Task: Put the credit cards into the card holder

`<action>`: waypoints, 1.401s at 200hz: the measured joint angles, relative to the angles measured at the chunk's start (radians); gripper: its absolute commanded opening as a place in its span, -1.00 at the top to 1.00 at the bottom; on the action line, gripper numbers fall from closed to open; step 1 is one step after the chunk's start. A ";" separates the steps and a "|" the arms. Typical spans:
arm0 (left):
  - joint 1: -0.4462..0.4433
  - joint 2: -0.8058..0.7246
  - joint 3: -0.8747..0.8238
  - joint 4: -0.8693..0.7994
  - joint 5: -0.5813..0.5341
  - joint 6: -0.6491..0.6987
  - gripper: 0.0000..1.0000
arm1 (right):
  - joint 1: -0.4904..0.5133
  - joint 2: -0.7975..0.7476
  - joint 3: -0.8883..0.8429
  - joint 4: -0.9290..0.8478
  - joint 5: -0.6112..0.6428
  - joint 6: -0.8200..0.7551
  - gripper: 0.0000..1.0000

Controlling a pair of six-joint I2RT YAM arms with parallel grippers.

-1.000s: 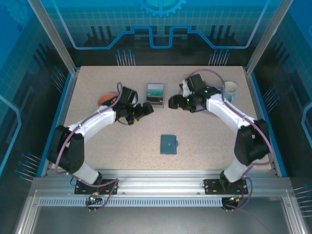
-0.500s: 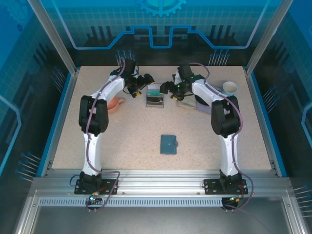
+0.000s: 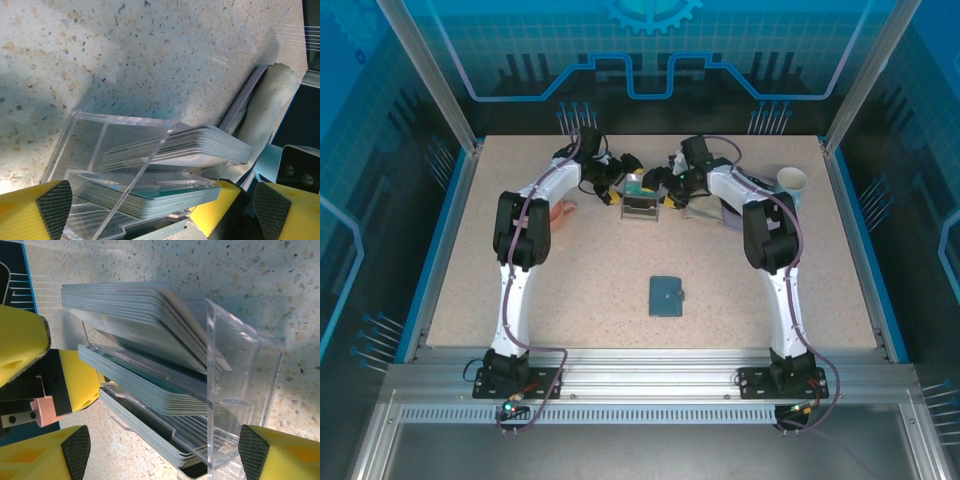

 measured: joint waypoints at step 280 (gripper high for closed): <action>-0.163 -0.722 -0.855 0.156 -0.142 0.059 -0.92 | 0.034 -0.615 -0.563 -0.037 0.204 -0.229 -0.63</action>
